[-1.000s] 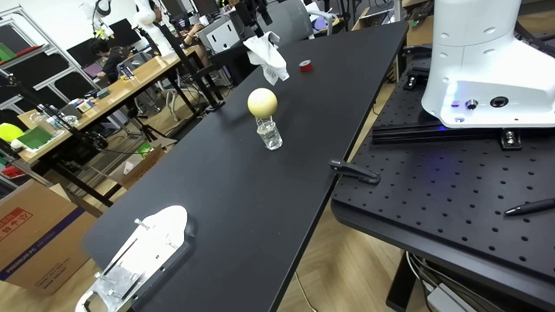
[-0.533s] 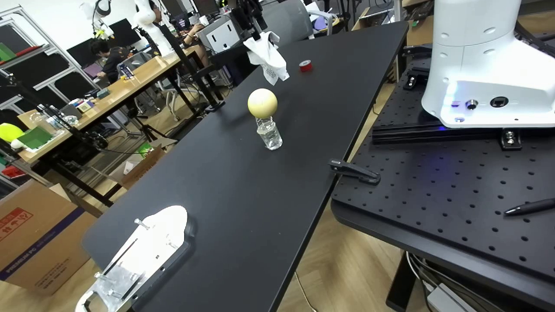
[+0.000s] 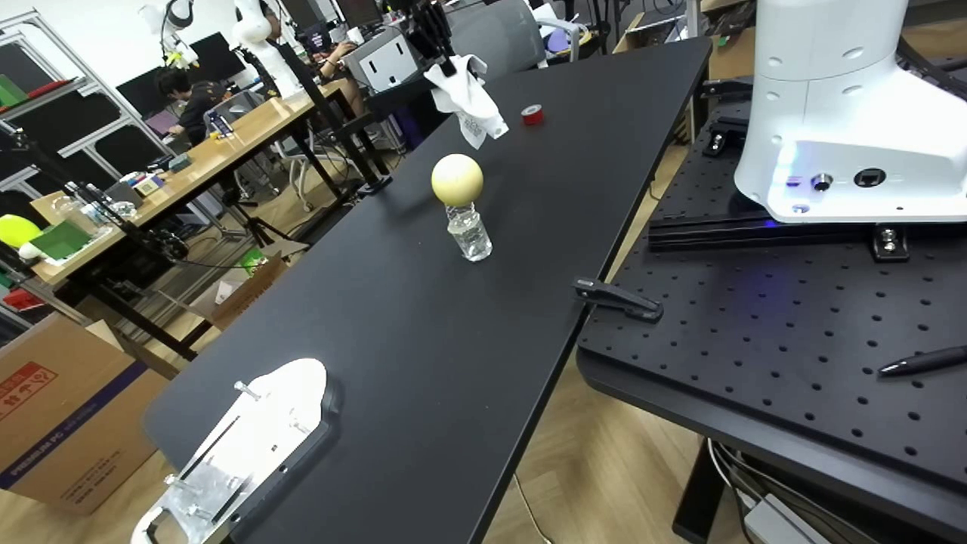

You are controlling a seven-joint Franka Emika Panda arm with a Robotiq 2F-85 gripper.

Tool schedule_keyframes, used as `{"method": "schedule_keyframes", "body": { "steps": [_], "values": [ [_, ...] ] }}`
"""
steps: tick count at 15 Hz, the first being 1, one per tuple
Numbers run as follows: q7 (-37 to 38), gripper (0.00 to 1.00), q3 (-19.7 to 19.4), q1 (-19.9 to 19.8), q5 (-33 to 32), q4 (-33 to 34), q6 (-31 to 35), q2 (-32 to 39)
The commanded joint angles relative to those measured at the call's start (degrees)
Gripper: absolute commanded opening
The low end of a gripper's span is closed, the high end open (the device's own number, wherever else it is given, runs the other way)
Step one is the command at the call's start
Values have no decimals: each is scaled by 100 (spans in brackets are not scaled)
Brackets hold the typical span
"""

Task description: Pick up the towel from the table and put it on the tripod. Pick up the towel from the tripod and put it on the table

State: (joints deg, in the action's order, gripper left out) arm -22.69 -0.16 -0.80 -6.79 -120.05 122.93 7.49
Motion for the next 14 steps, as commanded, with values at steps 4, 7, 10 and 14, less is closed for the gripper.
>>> {"method": "schedule_keyframes", "body": {
  "steps": [4, 7, 10, 14],
  "values": [
    [-5, 51, 25, -21, -48, 187, -177, 28],
    [-6, 70, 31, -14, -57, 218, -189, 26],
    [-6, 42, 39, -16, -46, 235, -183, 26],
    [-5, 33, 53, -11, -37, 236, -170, 10]
  ]
}}
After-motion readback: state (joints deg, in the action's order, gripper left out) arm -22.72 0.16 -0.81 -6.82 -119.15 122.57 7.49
